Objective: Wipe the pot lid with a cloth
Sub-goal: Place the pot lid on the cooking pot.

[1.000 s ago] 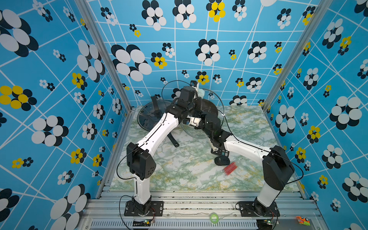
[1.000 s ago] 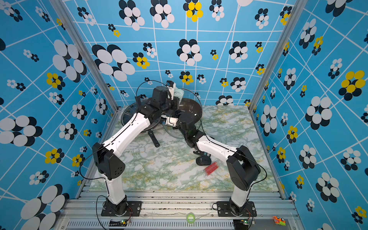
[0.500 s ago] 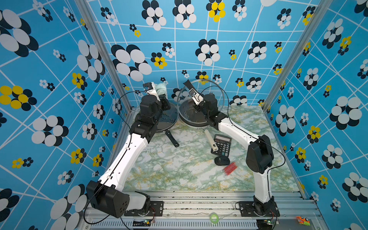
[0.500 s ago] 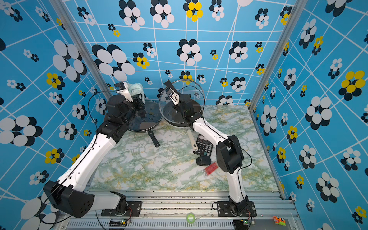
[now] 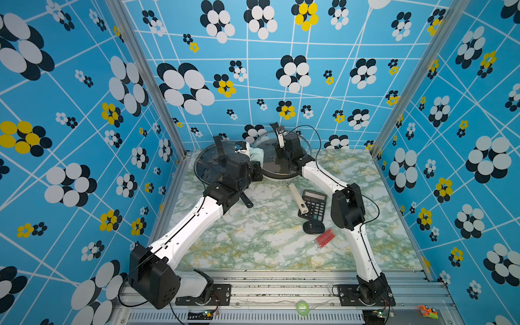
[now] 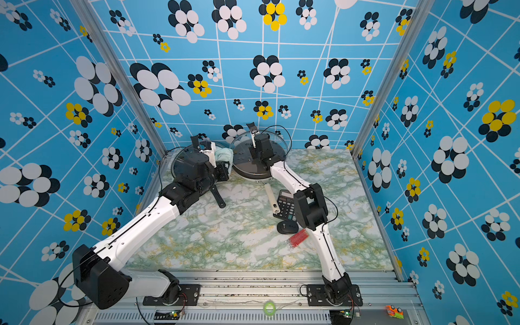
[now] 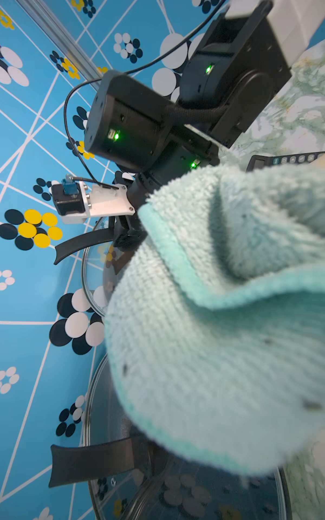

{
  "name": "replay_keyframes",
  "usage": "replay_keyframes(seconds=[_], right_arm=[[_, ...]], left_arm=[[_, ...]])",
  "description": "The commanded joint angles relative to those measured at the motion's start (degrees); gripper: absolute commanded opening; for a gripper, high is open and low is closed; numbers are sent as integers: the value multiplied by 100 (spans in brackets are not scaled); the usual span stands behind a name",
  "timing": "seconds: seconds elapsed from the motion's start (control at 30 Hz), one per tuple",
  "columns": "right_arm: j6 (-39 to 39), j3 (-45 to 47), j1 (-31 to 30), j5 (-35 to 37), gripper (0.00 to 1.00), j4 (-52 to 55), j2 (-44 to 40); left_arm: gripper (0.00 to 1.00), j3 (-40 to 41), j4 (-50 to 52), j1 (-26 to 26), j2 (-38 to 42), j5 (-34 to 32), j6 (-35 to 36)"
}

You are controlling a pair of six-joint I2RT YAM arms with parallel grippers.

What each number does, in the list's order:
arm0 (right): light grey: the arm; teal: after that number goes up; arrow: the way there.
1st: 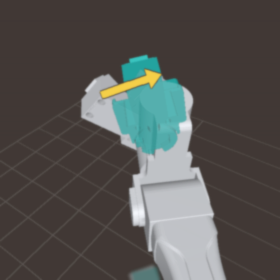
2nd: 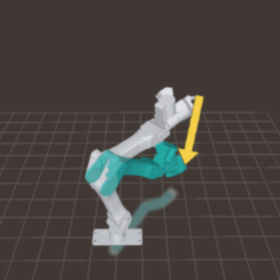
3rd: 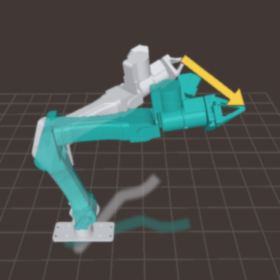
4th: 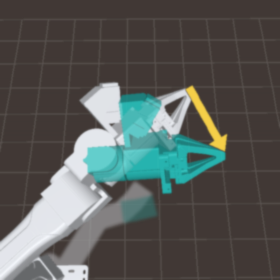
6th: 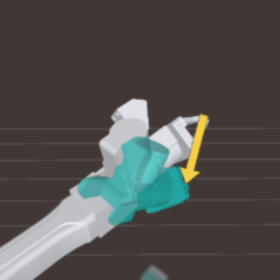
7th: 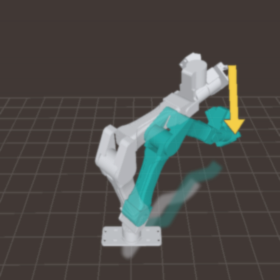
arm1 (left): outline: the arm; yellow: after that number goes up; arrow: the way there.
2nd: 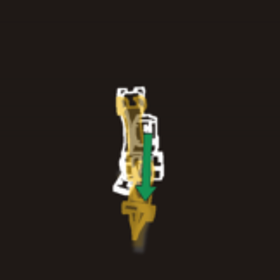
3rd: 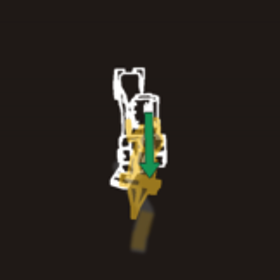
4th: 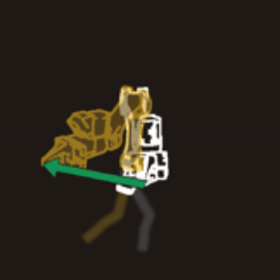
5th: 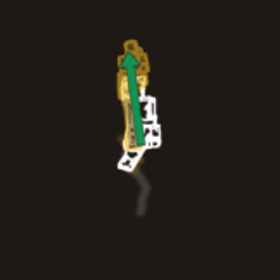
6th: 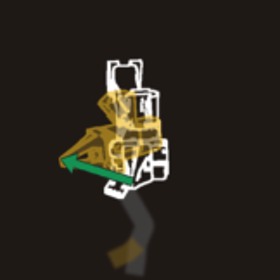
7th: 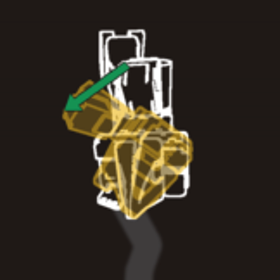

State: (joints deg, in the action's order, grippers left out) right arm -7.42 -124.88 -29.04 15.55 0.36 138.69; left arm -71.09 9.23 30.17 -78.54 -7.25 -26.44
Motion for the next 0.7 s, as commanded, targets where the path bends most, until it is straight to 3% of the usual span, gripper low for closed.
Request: replay_keyframes(seconds=[0.0, 0.17, 0.67], right_arm=[[206, -417, 55, 47, 0, -883, -104], [126, -258, 87, 13, 0, -1392, 170], [9, -413, -22, -99, 0, -1282, 522]], left_arm=[[0, -266, 346, 54, -107, 66, -55], [0, -397, 751, 97, -51, -98, -28], [0, -474, 1149, 106, -9, -394, -62]])
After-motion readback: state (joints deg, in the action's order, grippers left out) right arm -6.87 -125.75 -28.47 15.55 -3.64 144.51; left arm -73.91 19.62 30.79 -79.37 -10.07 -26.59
